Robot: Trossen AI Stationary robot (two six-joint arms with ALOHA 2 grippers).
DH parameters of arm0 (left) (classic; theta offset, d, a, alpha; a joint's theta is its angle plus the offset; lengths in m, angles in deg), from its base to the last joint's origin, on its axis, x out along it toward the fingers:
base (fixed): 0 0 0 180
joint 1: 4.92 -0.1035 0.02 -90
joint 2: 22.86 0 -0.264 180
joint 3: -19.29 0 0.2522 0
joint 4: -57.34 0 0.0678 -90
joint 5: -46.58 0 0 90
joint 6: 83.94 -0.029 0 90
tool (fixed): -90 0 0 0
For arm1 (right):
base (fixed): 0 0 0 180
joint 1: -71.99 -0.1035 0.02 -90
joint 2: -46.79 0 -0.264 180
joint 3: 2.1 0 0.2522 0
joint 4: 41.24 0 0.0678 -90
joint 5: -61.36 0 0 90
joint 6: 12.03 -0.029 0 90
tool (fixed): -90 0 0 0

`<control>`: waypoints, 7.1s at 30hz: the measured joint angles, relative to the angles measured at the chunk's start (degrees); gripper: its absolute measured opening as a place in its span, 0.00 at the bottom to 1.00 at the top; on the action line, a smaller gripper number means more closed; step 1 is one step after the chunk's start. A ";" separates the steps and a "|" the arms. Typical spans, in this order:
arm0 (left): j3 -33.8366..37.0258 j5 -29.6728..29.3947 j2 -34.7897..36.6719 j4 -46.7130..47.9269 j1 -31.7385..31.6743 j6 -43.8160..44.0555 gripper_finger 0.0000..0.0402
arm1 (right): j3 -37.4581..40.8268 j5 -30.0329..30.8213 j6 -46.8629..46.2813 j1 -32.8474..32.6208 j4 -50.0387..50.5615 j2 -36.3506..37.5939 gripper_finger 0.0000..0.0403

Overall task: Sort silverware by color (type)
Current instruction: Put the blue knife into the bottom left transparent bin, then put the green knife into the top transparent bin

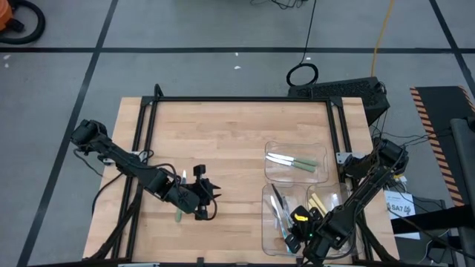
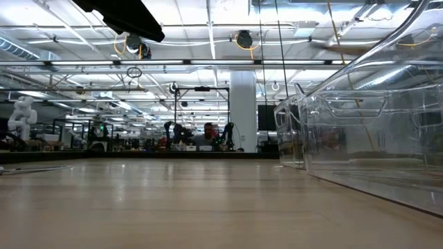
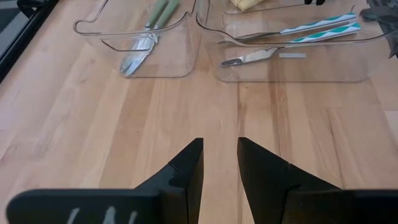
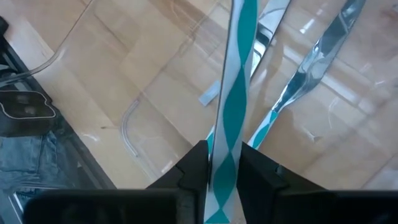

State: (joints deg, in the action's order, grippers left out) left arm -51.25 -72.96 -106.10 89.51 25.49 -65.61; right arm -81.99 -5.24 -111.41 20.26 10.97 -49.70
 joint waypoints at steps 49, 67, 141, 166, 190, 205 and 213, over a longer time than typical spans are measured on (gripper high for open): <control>-0.02 -0.46 -0.02 0.02 0.00 -0.09 0.26 | 0.00 3.84 31.85 9.89 -18.61 -3.69 0.25; -0.02 -0.46 -0.04 1.51 0.00 0.07 0.26 | 0.02 -1.11 23.73 12.06 -8.94 -3.45 0.23; 7.72 7.96 -12.45 28.90 19.56 88.72 0.51 | -14.78 12.52 57.22 9.70 8.77 -0.85 0.23; 5.20 4.28 -16.73 19.93 20.41 53.35 0.10 | -14.78 14.96 68.56 15.85 -7.30 -4.89 0.23; -0.52 0.23 -19.11 24.00 21.11 49.07 0.09 | -17.50 -4.08 85.21 24.44 -24.80 -11.12 0.23; -21.94 -14.25 -18.95 34.31 16.88 27.43 0.09 | -20.09 23.32 79.02 2.46 -5.17 1.45 0.23; -34.89 -20.08 -18.91 34.32 9.76 5.58 0.09 | -20.04 35.02 74.55 -5.39 -0.85 2.64 0.23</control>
State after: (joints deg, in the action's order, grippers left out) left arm -86.13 -93.04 -125.00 123.84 35.25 -60.03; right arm -102.04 29.78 -36.85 14.88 10.13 -47.05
